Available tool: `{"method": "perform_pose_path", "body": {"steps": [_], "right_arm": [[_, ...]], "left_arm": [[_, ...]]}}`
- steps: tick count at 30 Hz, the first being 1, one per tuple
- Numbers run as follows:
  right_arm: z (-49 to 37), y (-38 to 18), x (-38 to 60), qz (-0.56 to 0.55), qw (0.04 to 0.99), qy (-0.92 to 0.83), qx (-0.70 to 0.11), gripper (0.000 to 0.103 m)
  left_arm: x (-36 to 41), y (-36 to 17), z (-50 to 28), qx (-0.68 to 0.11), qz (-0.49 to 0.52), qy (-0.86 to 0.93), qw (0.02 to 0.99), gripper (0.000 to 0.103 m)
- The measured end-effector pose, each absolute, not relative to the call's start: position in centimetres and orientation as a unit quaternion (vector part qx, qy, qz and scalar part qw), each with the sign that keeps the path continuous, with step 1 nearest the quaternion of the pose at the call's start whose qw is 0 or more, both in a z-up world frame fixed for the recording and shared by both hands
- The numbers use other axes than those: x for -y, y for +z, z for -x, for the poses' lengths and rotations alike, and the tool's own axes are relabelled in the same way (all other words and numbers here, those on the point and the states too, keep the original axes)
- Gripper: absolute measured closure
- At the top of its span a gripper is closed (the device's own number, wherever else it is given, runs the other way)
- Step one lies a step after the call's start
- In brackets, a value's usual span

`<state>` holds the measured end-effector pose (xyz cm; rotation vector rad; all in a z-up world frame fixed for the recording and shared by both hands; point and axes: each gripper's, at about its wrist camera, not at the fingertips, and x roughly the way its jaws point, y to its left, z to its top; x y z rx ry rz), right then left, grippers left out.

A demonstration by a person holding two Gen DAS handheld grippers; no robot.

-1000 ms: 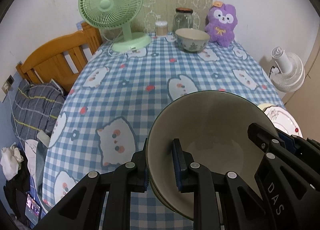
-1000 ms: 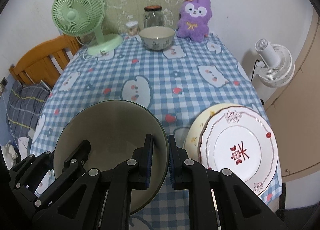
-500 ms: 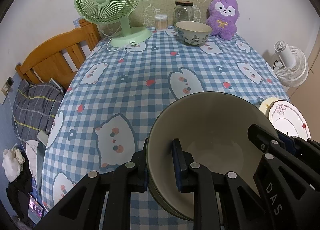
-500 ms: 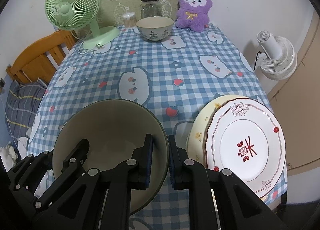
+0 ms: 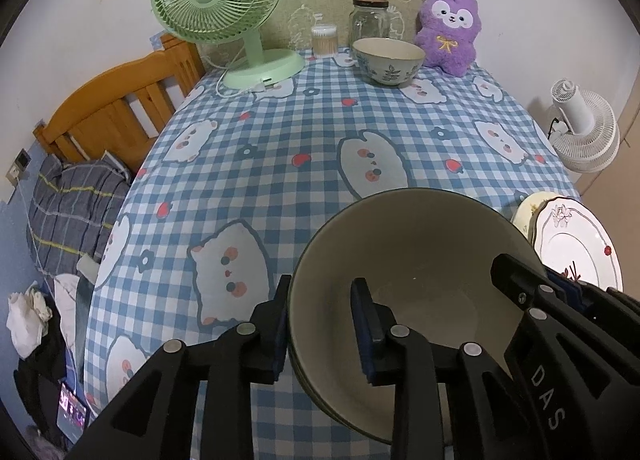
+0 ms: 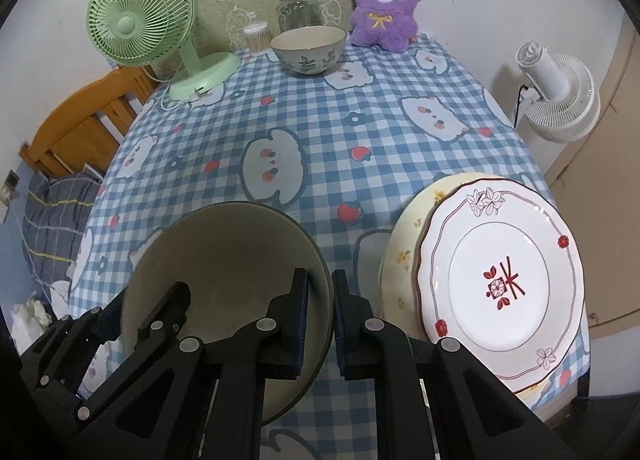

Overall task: Organize plates and bowls
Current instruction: 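Lower the held floral bowl with both grippers into the placed cream bowl, then open both grippers to release the nested bowl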

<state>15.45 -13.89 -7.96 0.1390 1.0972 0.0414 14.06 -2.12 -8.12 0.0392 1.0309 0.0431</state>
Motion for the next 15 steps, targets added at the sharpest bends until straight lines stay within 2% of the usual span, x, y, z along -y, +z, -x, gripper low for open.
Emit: {"method": "perform_pose_path", "body": {"steps": [4,9,15], "right_arm": [[-15.22,-8.32,13.45,-0.062,0.849,0.026,-0.525,0.090],[-15.08,-8.31,13.31,-0.060,0.850,0.025,-0.523,0.090],[-15.22,-8.29,13.47,-0.062,0.849,0.022,-0.524,0.090]], "left_arm": [[1.82,-8.93,-14.01,-0.513,-0.005,0.025,0.858,0.071],[1.59,-9.10,-13.81,-0.505,-0.002,0.027,0.862,0.071],[1.66,-9.07,-13.87,-0.506,0.000,0.019,0.862,0.064]]}}
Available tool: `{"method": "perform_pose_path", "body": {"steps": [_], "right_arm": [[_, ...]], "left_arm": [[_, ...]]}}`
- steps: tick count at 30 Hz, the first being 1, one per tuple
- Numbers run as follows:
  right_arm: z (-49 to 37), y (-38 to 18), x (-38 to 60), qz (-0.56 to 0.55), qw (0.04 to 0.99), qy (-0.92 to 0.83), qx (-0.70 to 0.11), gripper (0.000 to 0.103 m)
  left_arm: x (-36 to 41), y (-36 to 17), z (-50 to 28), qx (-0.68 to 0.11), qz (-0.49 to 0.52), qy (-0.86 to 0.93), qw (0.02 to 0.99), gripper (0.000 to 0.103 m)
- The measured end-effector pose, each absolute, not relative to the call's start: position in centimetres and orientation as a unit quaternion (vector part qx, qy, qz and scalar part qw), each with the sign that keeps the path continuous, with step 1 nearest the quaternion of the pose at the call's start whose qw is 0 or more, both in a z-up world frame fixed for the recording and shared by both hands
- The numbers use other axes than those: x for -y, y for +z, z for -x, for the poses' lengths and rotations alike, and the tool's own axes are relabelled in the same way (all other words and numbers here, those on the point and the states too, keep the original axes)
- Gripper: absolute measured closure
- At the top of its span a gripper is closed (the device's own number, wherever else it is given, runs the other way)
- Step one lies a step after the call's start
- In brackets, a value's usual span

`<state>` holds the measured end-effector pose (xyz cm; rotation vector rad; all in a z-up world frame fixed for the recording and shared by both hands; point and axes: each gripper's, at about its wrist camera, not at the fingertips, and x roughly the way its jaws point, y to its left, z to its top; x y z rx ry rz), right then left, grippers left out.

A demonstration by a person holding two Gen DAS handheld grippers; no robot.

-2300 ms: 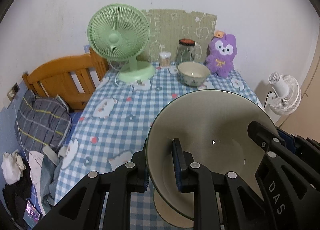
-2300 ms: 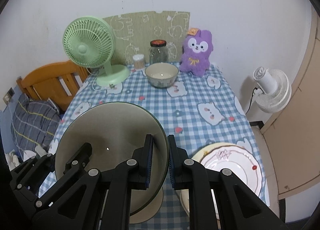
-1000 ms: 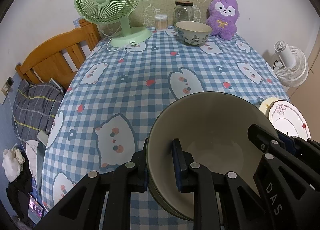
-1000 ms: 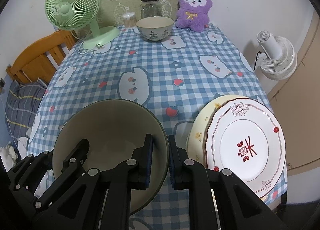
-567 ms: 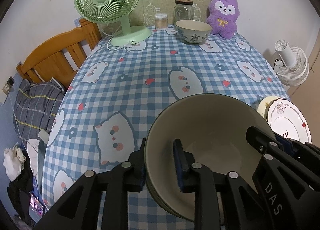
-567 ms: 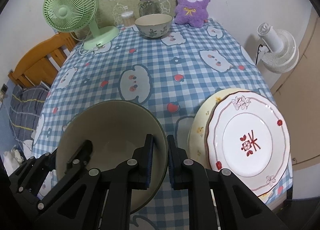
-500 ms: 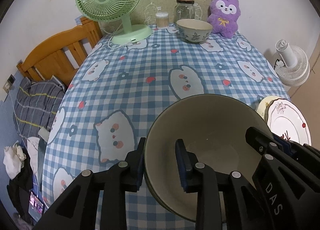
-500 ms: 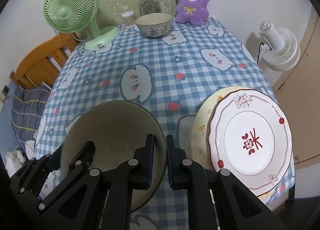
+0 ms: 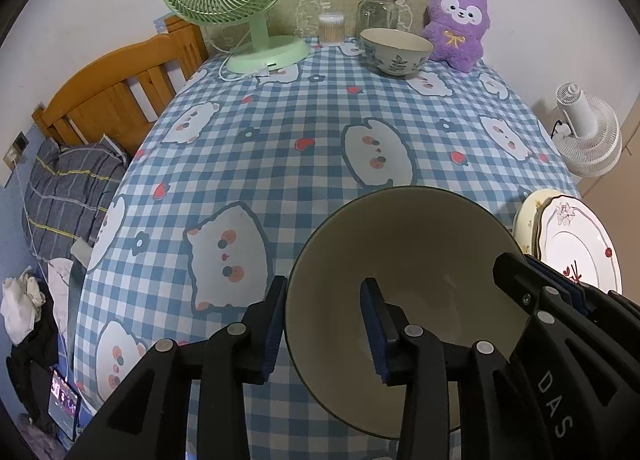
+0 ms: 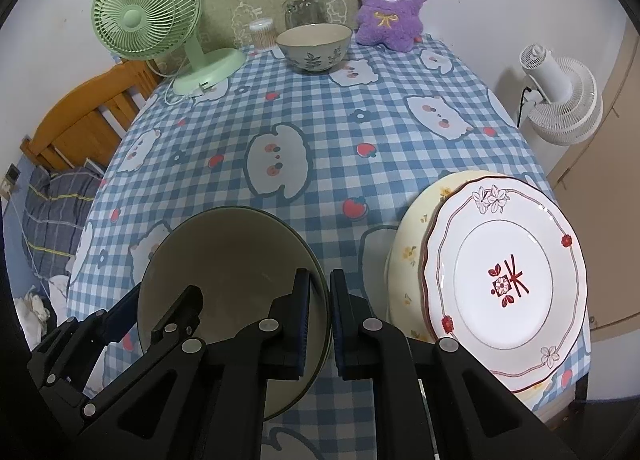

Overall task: Organize plates and bowls
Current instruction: 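Open both grippers to release the nested bowl, then move both grippers to the cream bowl beside the glass jar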

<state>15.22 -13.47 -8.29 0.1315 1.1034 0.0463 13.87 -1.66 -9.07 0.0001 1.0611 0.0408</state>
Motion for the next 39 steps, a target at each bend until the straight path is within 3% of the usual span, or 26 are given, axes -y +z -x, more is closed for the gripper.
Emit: {"method": "perform_pose_path", "body": {"steps": [3,6,9,19,39], "right_arm": [[-15.3,-8.3,13.6,-0.065,0.847,0.024,-0.528,0.089],[-15.4,-8.2,13.7,-0.065,0.842,0.029,-0.534,0.089],[-15.3,-7.9,13.5,-0.053,0.844,0.029,-0.533,0.089],[-15.0,-5.6,13.5,-0.040,0.852,0.041,-0.521,0.089],[-13.7,3.3,15.1,-0.021,0.896,0.053,-0.441,0.089]], "left_arm": [[1.8,-9.0,-13.8,-0.506,-0.002,0.010,0.862,0.059],[2.0,-8.8,-13.7,-0.504,-0.009,0.002,0.864,0.043],[2.1,-8.5,-13.6,-0.501,-0.011,-0.005,0.865,0.035],[1.7,-6.7,-13.0,-0.485,-0.009,0.006,0.874,0.028],[3.0,0.9,-11.7,-0.411,-0.002,0.014,0.912,0.025]]}}
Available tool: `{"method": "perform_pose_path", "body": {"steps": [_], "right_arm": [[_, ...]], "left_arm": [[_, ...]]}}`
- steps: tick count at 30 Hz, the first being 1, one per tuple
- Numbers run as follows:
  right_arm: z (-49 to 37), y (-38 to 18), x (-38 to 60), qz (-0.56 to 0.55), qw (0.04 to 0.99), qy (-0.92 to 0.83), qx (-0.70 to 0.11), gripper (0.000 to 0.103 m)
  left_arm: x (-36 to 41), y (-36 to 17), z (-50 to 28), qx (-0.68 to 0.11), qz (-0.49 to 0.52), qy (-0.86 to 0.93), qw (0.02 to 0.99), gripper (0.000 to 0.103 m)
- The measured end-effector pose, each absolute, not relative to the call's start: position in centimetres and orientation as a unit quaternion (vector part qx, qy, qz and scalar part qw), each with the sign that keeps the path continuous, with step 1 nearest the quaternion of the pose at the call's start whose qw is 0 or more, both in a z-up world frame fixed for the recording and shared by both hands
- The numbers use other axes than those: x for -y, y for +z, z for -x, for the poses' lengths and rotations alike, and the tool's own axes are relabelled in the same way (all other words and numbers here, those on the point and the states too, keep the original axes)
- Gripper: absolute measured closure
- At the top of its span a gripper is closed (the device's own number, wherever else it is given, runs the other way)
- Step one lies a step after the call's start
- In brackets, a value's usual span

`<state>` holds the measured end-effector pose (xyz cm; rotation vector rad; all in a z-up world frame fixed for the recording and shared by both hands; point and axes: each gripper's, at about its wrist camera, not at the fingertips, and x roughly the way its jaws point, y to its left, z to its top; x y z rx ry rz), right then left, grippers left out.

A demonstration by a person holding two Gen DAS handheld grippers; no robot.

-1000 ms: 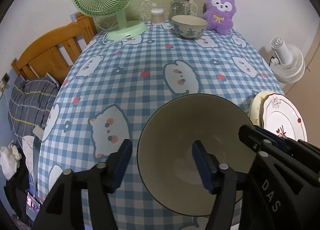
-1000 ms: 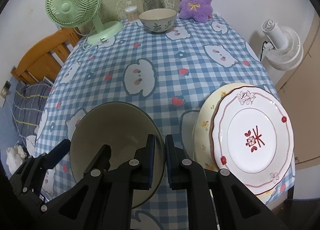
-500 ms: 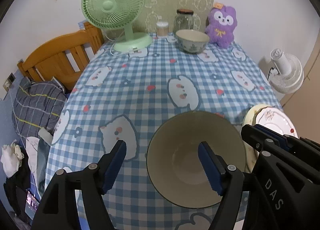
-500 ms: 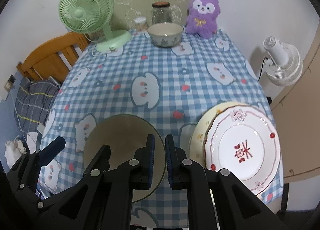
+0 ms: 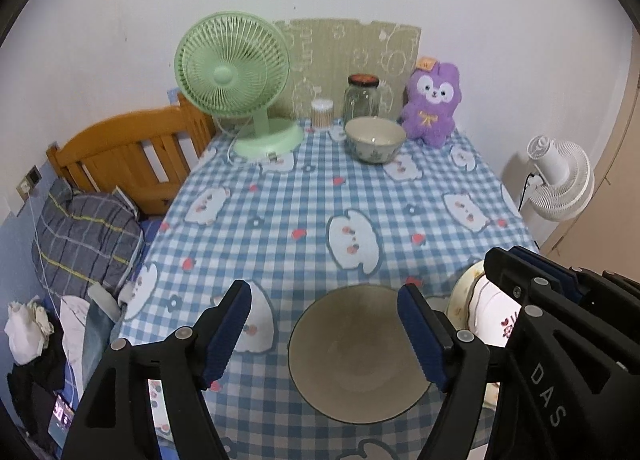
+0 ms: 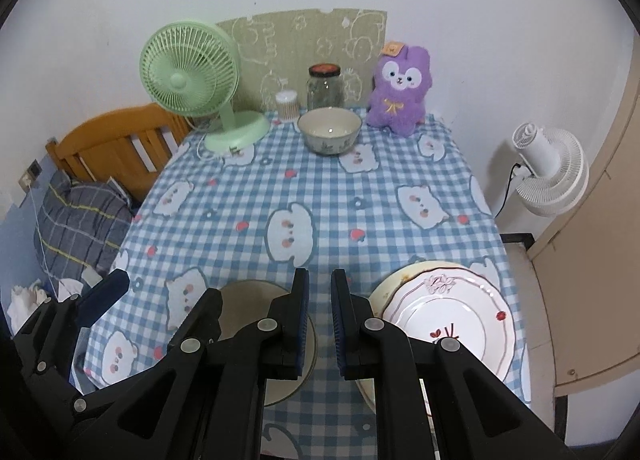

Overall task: Organize plates and bowls
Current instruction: 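Move both grippers to the cream bowl beside the glass jar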

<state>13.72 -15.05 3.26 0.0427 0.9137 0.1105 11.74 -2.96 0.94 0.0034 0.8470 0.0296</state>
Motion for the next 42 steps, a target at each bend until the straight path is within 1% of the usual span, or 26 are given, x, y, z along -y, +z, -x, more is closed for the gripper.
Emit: {"method": "perform_pose_path", "body": {"steps": [11,12,14,15,16,17,18,19,22,26,28,32,39,42], "right_arm": [[-13.3,6.6,15.8,-0.011,0.910,0.041,-0.413,0.088],[-13.4,6.8,15.8,-0.010,0.910,0.039,-0.413,0.088],[-13.7,7.3,15.9,-0.008,0.912,0.030,-0.408,0.083],[-13.8,7.5,16.0,-0.009,0.914,0.026,-0.404,0.072],[-13.8,7.7,16.1,-0.013,0.916,0.024,-0.401,0.046],[-13.8,7.9,16.2,-0.018,0.917,0.021,-0.398,0.031],[-13.6,8.2,16.4,-0.022,0.923,0.011,-0.385,0.018],[-13.6,8.6,16.5,-0.025,0.927,0.008,-0.374,0.015],[-14.5,9.1,16.3,-0.018,0.927,0.018,-0.374,0.012],[-15.8,9.7,16.5,-0.018,0.929,0.006,-0.369,0.009],[-16.4,10.1,16.5,-0.018,0.931,0.003,-0.365,0.008],[-17.8,10.6,16.6,-0.020,0.933,0.001,-0.358,0.007],[-20.6,11.4,16.4,-0.014,0.937,-0.009,-0.349,0.006],[-21.8,11.6,16.4,-0.018,0.938,-0.008,-0.345,0.006]], "left_arm": [[3.7,4.2,-11.6,-0.386,0.002,0.011,0.922,0.024],[3.7,4.4,-11.7,-0.386,0.003,0.010,0.922,0.024],[3.6,4.8,-11.9,-0.385,0.004,0.009,0.923,0.023],[3.7,4.9,-12.0,-0.383,0.004,0.009,0.924,0.023],[3.6,5.2,-12.2,-0.380,0.002,0.009,0.925,0.023],[3.6,5.3,-12.3,-0.379,0.002,0.008,0.925,0.023],[3.6,5.6,-12.6,-0.377,0.005,0.005,0.926,0.021],[3.5,5.7,-12.7,-0.376,0.006,0.006,0.926,0.020],[3.7,6.5,-13.2,-0.365,0.000,0.002,0.931,0.017],[4.0,7.2,-14.2,-0.364,-0.003,-0.006,0.931,0.015],[4.1,7.5,-14.9,-0.361,-0.006,-0.002,0.933,0.012],[4.3,8.2,-16.4,-0.356,-0.008,-0.012,0.934,0.011],[4.3,9.0,-19.0,-0.348,-0.011,-0.015,0.937,0.002],[4.2,9.3,-20.1,-0.340,-0.017,-0.017,0.940,0.001]]}}
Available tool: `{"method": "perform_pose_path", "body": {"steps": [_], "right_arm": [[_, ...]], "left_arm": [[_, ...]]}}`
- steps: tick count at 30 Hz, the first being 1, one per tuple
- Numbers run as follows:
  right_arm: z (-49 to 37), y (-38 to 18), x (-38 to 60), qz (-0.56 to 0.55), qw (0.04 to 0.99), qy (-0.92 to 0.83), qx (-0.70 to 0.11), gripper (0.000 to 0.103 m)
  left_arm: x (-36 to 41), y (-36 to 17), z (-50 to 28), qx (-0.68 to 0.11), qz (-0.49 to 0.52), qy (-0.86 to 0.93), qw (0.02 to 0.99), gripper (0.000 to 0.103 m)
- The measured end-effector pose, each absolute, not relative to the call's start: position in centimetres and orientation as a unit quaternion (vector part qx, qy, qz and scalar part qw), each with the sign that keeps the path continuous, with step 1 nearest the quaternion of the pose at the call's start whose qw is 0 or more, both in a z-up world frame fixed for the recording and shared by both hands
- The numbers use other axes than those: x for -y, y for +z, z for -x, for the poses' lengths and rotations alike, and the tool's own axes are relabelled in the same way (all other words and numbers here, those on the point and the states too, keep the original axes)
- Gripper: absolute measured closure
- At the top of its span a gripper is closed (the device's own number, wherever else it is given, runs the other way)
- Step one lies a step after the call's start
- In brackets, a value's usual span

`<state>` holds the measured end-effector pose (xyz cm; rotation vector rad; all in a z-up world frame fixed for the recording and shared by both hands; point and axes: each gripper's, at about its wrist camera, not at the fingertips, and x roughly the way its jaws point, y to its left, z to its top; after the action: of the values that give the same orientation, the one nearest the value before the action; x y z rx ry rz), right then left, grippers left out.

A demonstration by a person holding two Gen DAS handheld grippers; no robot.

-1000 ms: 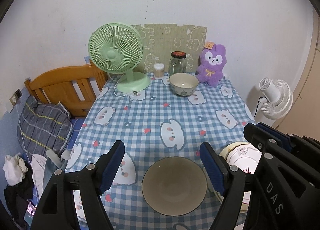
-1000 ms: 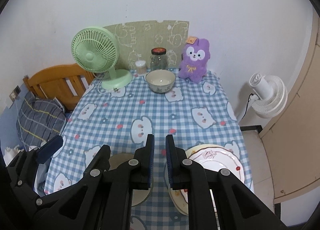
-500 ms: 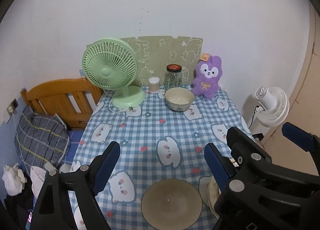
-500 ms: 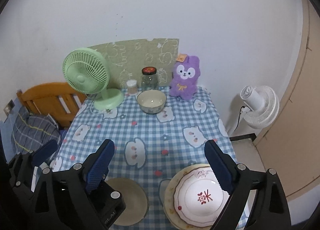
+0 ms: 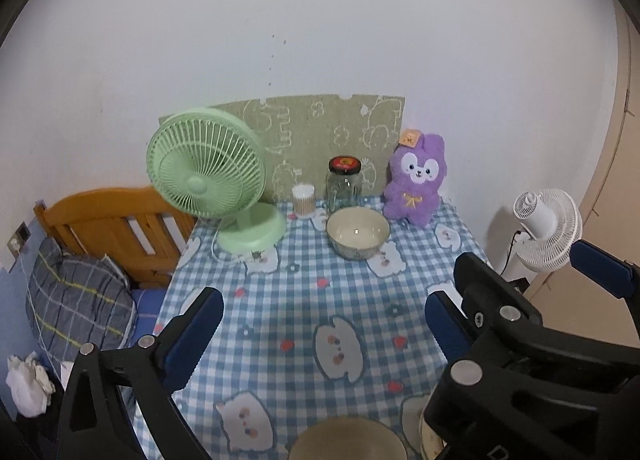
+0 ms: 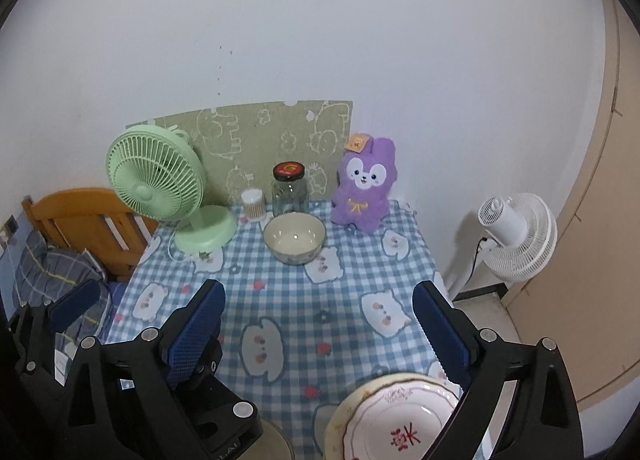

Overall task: Organize plates and bowls
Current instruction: 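Move both grippers to the cream bowl beside the glass jar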

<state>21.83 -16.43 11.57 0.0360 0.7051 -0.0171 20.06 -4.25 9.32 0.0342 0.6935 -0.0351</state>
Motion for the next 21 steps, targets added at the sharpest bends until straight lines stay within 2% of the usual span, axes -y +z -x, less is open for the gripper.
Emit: {"method": "perform_pose_path", "body": {"steps": [6,21], "right_arm": [[-24.2,11.7,16.2,-0.024,0.938,-0.010,-0.345,0.002],[-30.4,11.0,15.0,-0.012,0.940,-0.021,-0.339,0.002]], "left_arm": [[4.0,9.7,-22.7,-0.340,-0.013,-0.042,0.939,0.001],[3.5,8.8,-28.7,-0.350,-0.002,-0.056,0.935,0.001]]}}
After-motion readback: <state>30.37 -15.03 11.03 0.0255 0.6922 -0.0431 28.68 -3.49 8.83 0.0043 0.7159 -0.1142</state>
